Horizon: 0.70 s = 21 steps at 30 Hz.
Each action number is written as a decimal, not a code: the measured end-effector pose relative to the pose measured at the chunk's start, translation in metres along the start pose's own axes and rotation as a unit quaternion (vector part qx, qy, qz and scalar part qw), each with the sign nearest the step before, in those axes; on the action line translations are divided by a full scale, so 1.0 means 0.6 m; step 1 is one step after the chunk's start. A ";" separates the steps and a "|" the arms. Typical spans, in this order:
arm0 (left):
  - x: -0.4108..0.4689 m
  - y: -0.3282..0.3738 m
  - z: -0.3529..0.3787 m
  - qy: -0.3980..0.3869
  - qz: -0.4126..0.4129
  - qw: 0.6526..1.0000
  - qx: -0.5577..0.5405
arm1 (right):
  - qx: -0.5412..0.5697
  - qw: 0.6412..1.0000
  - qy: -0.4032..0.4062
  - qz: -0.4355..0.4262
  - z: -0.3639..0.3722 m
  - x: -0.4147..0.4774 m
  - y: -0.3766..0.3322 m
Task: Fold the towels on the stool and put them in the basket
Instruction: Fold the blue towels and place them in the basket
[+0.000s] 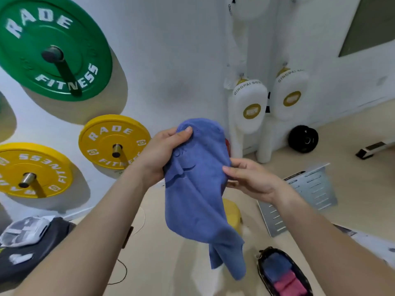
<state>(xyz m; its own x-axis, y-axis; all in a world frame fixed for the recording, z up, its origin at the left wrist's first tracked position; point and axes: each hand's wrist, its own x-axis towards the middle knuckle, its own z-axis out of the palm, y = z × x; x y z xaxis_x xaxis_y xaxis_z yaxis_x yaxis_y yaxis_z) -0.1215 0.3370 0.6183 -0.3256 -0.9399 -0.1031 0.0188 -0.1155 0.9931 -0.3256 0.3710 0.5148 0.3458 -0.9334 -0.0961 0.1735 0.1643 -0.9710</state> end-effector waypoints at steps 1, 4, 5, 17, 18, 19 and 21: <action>0.018 -0.005 -0.011 0.006 -0.002 1.000 -0.001 | -0.025 0.999 0.034 -0.008 -0.011 0.012 -0.003; 0.073 -0.027 -0.044 0.028 -0.003 1.000 -0.010 | -0.097 0.991 0.092 -0.030 -0.042 0.043 -0.022; 0.090 -0.032 -0.053 0.033 -0.005 0.999 -0.027 | -0.114 0.989 0.088 -0.022 -0.051 0.052 -0.026; 0.281 -0.159 -0.222 -0.144 -0.157 0.977 0.021 | -0.062 0.958 0.245 0.135 0.012 0.210 0.208; 0.292 -0.177 -0.230 -0.170 -0.172 0.970 0.028 | -0.065 0.961 0.240 0.120 0.026 0.231 0.222; 0.300 -0.193 -0.234 -0.194 -0.191 0.962 0.033 | -0.085 0.963 0.231 0.110 0.042 0.254 0.233; 0.311 -0.218 -0.236 -0.239 -0.226 0.944 0.020 | -0.107 0.963 0.224 0.103 0.069 0.298 0.254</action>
<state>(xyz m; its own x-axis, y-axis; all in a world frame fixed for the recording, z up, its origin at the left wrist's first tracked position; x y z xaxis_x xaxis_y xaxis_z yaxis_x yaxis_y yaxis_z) -0.0507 0.1309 0.4610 -0.6812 -0.5449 -0.4890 -0.2560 -0.4485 0.8563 -0.1990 0.2425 0.3586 -0.0887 -0.9398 -0.3300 -0.0660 0.3361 -0.9395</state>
